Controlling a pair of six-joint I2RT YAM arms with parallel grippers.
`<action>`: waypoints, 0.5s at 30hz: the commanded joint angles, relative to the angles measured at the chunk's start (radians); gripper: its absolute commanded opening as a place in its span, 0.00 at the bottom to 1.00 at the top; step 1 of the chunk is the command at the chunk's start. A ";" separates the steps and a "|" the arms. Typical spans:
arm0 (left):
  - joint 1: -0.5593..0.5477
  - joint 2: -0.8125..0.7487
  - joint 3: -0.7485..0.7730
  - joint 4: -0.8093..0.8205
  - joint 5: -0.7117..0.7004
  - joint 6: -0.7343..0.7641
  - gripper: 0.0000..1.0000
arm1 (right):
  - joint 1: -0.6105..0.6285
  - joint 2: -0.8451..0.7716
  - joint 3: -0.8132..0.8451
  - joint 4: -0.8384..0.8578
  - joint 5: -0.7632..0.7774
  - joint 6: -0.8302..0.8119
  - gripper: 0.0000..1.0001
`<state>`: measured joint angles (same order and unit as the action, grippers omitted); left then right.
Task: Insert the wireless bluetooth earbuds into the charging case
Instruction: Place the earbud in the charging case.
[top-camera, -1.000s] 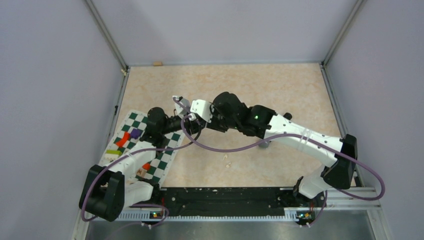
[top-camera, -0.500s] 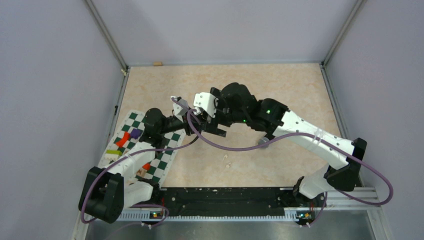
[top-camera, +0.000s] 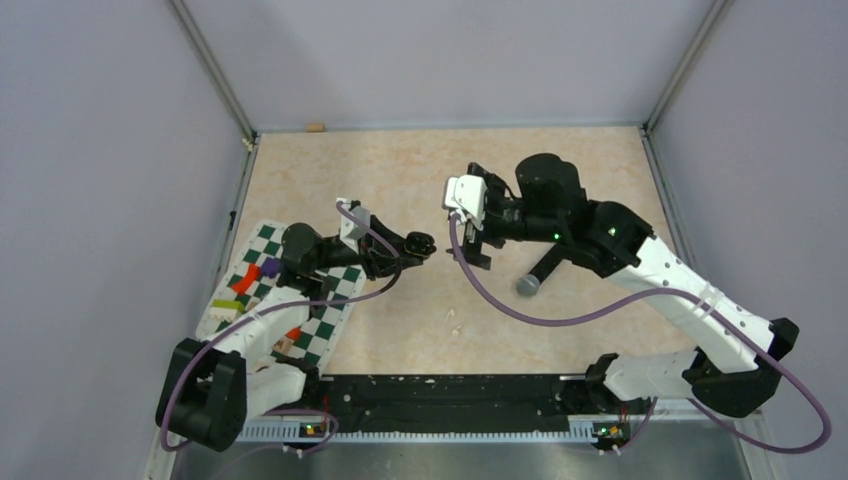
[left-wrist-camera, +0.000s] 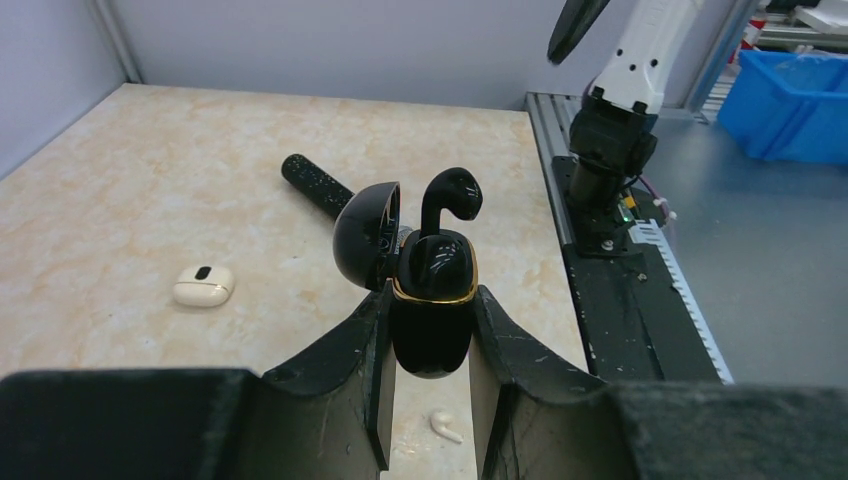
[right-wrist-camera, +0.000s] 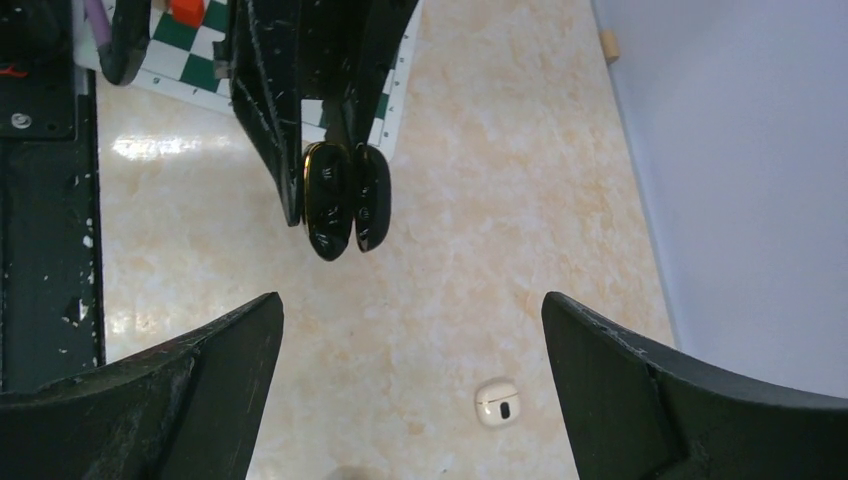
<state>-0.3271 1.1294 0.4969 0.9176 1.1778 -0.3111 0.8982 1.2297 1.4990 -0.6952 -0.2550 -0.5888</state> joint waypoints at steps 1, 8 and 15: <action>0.002 -0.019 0.003 0.079 0.097 -0.043 0.00 | -0.007 -0.013 -0.081 0.079 -0.119 -0.043 0.99; -0.007 -0.009 0.003 0.072 0.138 -0.035 0.00 | -0.008 0.042 -0.068 0.127 -0.199 0.048 0.99; -0.007 -0.015 0.006 0.038 0.140 -0.011 0.00 | -0.007 0.094 -0.045 0.154 -0.160 0.120 0.99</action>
<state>-0.3302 1.1275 0.4965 0.9337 1.2972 -0.3382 0.8982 1.3067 1.4067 -0.6079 -0.4129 -0.5217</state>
